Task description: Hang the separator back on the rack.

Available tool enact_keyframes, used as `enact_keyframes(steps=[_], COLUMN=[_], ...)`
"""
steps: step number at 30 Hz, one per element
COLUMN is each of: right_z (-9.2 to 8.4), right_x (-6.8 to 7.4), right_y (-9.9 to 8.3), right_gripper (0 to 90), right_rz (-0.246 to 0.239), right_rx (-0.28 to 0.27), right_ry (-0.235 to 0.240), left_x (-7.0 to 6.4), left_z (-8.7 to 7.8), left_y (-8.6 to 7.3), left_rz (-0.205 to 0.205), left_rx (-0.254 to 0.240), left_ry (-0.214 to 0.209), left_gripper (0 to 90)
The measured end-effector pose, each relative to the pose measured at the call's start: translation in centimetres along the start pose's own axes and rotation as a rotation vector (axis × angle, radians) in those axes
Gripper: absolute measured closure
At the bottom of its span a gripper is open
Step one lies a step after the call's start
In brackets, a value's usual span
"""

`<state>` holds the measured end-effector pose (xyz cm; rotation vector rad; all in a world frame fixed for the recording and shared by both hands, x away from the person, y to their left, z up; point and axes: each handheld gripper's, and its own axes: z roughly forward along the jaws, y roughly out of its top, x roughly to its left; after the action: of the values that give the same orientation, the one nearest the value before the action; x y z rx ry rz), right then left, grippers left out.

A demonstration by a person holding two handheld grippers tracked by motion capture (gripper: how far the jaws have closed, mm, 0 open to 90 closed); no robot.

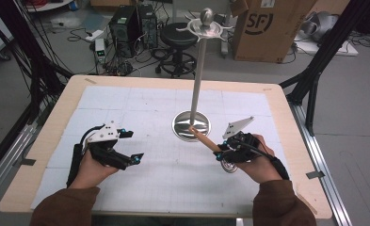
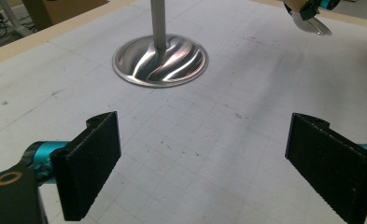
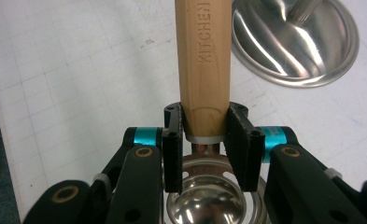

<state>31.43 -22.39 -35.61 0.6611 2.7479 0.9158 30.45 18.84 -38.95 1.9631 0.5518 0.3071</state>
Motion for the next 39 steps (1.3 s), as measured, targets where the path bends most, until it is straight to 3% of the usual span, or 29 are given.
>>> enact_keyframes(steps=[22, 39], right_z=[-3.2, -6.1], right_x=[-0.2, -1.2], right_y=[1.8, 3.0], right_gripper=[69.3, 69.2], right_rz=[0.003, 0.013], right_rx=[-0.213, -0.335], right_ry=[-0.022, -0.029], left_x=[0.2, 0.2], left_z=[-0.3, -0.4], left_y=[0.0, 0.0], left_rz=[-0.012, -0.015], left_rx=[-0.016, -0.023], left_ry=[-0.002, -0.005], left_gripper=[11.0, 11.0])
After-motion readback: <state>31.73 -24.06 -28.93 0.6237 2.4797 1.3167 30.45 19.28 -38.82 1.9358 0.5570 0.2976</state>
